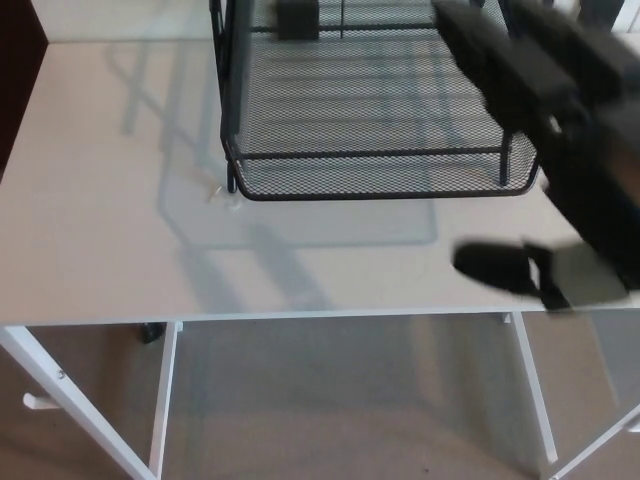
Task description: The robot walk towards a table in front and then pushes a layer of a file tray back to its original position using its right hand
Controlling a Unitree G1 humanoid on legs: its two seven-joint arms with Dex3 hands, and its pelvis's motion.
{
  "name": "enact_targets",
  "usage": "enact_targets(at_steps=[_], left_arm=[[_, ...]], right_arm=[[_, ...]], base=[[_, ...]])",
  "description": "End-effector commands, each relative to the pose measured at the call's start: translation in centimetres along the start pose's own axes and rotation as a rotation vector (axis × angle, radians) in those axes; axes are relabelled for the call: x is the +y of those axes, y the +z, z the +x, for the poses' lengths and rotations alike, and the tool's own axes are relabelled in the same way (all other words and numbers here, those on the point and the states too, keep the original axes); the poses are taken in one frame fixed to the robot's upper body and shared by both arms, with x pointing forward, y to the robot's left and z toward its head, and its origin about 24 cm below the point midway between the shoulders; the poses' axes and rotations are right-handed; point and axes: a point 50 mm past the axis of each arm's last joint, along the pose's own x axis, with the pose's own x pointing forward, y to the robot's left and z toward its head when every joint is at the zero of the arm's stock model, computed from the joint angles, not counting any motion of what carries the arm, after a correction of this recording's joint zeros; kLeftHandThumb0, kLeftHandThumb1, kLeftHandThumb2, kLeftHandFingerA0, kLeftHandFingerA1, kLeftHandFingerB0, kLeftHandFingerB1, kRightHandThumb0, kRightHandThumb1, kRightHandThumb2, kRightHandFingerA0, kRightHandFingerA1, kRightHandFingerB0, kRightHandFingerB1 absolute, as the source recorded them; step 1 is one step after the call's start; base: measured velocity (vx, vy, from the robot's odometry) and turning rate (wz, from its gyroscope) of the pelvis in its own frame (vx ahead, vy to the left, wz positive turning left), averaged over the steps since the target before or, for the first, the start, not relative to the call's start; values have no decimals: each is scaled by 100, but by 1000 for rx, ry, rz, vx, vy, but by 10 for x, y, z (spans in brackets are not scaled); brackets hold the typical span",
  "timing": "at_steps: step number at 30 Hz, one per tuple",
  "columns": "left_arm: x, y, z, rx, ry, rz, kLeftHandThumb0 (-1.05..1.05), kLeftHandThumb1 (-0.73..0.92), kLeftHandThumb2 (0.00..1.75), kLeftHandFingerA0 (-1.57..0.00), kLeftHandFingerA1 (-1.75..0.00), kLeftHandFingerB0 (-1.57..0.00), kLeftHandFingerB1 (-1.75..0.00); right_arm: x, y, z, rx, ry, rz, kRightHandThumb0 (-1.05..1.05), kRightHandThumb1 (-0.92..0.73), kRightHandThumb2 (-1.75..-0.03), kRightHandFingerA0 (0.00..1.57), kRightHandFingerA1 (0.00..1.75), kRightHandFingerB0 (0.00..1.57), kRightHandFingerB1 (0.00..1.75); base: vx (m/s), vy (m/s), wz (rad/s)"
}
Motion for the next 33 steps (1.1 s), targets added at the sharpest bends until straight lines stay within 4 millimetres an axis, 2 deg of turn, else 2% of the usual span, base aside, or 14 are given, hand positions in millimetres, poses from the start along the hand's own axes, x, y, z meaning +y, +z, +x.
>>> enact_targets(at_steps=[1, 11, 17, 18, 19, 20, 21, 24, 25, 26, 28, 29, 30, 33], left_arm=[[-3, -17, -9, 72, -20, -22, -35, 65, 59, -65, -44, -44, -36], [-4, -18, -11, 65, -21, -17, -35, 65, 59, -64, -45, -44, -36], [-6, -21, -11, 67, -11, -31, -35, 66, 59, -64, -44, -44, -36], [-6, -21, -12, 66, -6, -33, -35, 65, 60, -65, -44, -44, -36], [0, -19, -11, 69, 11, -27, -36, 65, 61, -65, -44, -45, -36], [3, -18, -10, 67, 20, -28, -35, 65, 60, -66, -45, -45, -36], [4, -17, -7, 60, 27, -37, -43, 54, 83, -59, -58, -38, -49], [2, -15, -3, 58, 32, -55, -37, 65, 59, -65, -47, -44, -36], [2, -15, -2, 55, 37, -59, -38, 64, 59, -64, -46, -44, -37], [2, -17, -3, 52, 38, -63, -45, 53, 81, -57, -56, -38, -48], [2, -18, -5, 57, 39, -69, -45, 54, 81, -55, -55, -37, -48], [2, -19, -5, 56, 40, -74, -38, 63, 59, -60, -42, -42, -36], [1, -19, -4, 60, 38, -76, -46, 53, 82, -51, -53, -36, -48], [-5, -22, -5, 71, 27, -70, -46, 53, 80, -51, -53, -37, -47]], right_arm=[[-12, 20, -155, 125, -39, 366, -80, -54, -91, 0, 16, 0, 9], [52, -12, -212, 527, 112, 571, -79, -54, -87, 7, 24, 7, 9], [141, -49, -251, 887, 308, 681, -73, -52, -92, 13, 56, 0, 31], [149, -52, -254, 916, 338, 725, -77, -68, -60, 8, 50, 8, 24], [160, -55, -255, 928, 346, 846, -80, -52, -88, 6, 50, 4, 31], [162, -55, -253, 918, 346, 887, -78, -51, -88, 6, 49, 5, 32], [160, -55, -250, 904, 350, 881, -79, -52, -87, 6, 49, 6, 31], [163, -62, -251, 899, 370, 875, -76, -50, -90, 3, 50, 1, 26], [162, -63, -248, 894, 407, 873, -82, -53, -92, 3, 43, 11, 15], [162, -64, -248, 885, 437, 850, -78, -53, -94, 3, 40, 5, 17], [164, -69, -248, 870, 485, 805, -82, -55, -94, 4, 40, 11, 14], [164, -70, -249, 869, 492, 809, -80, -54, -94, 3, 38, 7, 17], [164, -72, -250, 873, 507, 808, -80, -54, -95, 3, 36, 8, 15], [166, -75, -255, 878, 519, 799, -82, -55, -95, 2, 36, 2, 14]], base=[[0, 0, 0], [0, 0, 1], [0, 0, 0], [0, 0, 0], [0, 0, 0], [0, 0, 0], [0, 0, 0], [0, 0, 0], [0, 0, 0], [0, 0, 0], [0, 0, 0], [0, 0, 0], [0, 0, 0], [0, 0, 0]])
